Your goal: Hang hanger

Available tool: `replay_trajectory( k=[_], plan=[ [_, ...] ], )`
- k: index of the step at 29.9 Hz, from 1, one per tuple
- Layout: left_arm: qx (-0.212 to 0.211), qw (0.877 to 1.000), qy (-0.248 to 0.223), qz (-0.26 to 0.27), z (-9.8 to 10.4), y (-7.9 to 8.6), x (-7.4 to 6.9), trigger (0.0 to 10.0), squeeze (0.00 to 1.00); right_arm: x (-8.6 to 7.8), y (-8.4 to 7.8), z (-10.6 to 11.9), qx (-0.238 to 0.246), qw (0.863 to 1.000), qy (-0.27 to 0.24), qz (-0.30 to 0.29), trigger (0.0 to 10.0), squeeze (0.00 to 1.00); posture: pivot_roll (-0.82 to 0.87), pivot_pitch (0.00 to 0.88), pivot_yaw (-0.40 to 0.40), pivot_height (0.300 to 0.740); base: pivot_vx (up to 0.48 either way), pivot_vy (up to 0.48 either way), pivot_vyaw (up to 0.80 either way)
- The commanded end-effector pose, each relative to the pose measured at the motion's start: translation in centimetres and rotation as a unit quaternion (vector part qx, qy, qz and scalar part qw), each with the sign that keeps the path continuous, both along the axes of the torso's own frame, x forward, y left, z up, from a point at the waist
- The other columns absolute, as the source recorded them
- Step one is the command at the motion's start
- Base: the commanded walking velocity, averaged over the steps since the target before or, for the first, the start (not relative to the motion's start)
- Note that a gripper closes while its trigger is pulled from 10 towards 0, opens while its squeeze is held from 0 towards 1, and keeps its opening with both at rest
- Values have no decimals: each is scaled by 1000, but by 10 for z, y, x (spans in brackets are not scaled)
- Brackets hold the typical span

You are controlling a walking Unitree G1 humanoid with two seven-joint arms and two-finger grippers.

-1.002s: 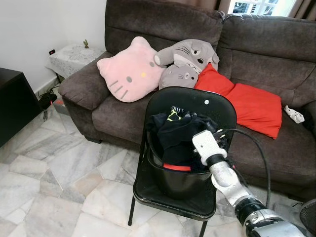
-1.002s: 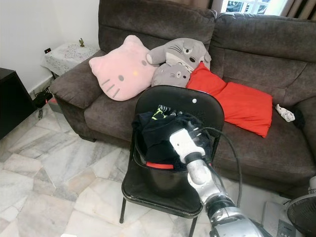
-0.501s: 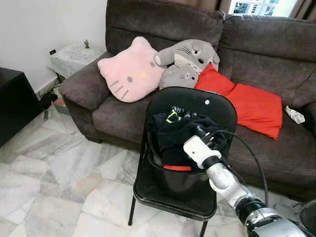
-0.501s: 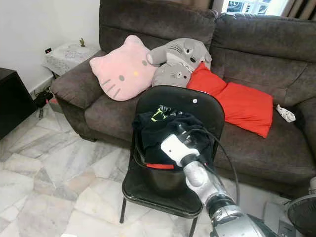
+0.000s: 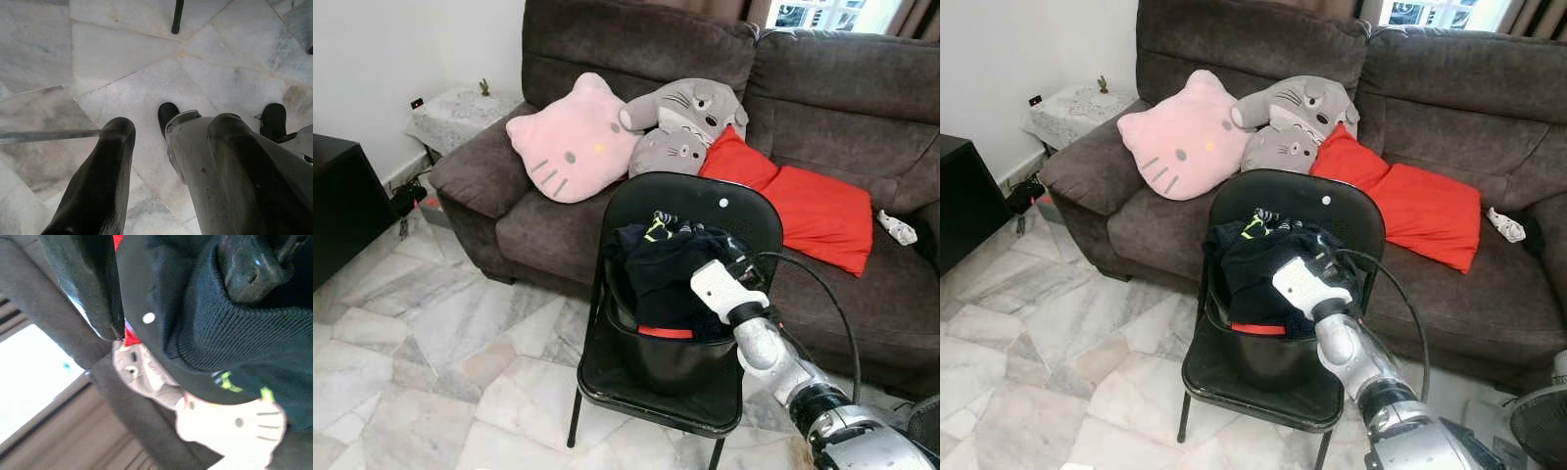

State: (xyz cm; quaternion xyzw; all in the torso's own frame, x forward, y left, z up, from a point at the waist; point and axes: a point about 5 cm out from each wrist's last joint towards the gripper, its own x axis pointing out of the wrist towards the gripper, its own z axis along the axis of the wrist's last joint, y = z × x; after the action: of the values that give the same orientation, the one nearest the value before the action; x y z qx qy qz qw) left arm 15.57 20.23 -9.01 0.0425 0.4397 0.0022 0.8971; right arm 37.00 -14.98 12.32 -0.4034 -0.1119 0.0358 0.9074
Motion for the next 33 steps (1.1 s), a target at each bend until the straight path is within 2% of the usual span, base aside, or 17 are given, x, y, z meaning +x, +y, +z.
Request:
replay_trajectory(
  k=[1, 5, 6, 9, 11, 13, 14, 15, 16, 33],
  plan=[
    [2, 1000, 11, 1, -3, 0, -7, 10000, 0, 5, -2, 10, -2, 1000, -21, -12, 10000, 0, 66, 79, -44, 740, 0, 0, 0],
    [4, 1000, 13, 1, -3, 1, -8, 10000, 0, 7, -4, 17, -11, 999, -44, -25, 10000, 0, 72, 76, -41, 740, 0, 0, 0],
    [5, 1000, 14, 0, -3, 2, -9, 10000, 0, 9, -6, 22, -25, 997, -63, -39, 10000, 0, 73, 71, -36, 740, 0, 0, 0],
    [8, 1000, 15, -2, -4, 3, -10, 10000, 0, 10, -12, 25, -27, 994, -75, -71, 10000, 0, 75, 65, -33, 740, 0, 0, 0],
    [8, 1000, 16, -3, -4, 3, -11, 10000, 0, 10, -13, 21, -28, 995, -58, -76, 10000, 0, 74, 63, -32, 740, 0, 0, 0],
    [9, 1000, 16, -4, -4, 4, -11, 10000, 0, 9, -11, 9, -5, 997, 1, -73, 10000, 0, 73, 60, -30, 740, 0, 0, 0],
    [10, 1000, 16, -6, -4, 4, -11, 10000, 0, 8, -11, 3, 26, 997, 32, -71, 10000, 0, 76, 59, -28, 740, 0, 0, 0],
    [10, 1000, 16, -6, -4, 4, -11, 10000, 0, 8, -11, 1, 41, 996, 40, -72, 10000, 0, 76, 59, -28, 740, 0, 0, 0],
    [10, 1000, 16, -6, -4, 4, -11, 10000, 0, 7, -11, -1, 52, 995, 44, -75, 10000, 0, 79, 58, -27, 740, 0, 0, 0],
    [17, 1000, 20, -13, -4, 8, -15, 10000, 0, 9, -10, -3, 67, 992, 82, -66, 10000, 0, 96, 79, -14, 740, 0, 0, 0]
  ],
)
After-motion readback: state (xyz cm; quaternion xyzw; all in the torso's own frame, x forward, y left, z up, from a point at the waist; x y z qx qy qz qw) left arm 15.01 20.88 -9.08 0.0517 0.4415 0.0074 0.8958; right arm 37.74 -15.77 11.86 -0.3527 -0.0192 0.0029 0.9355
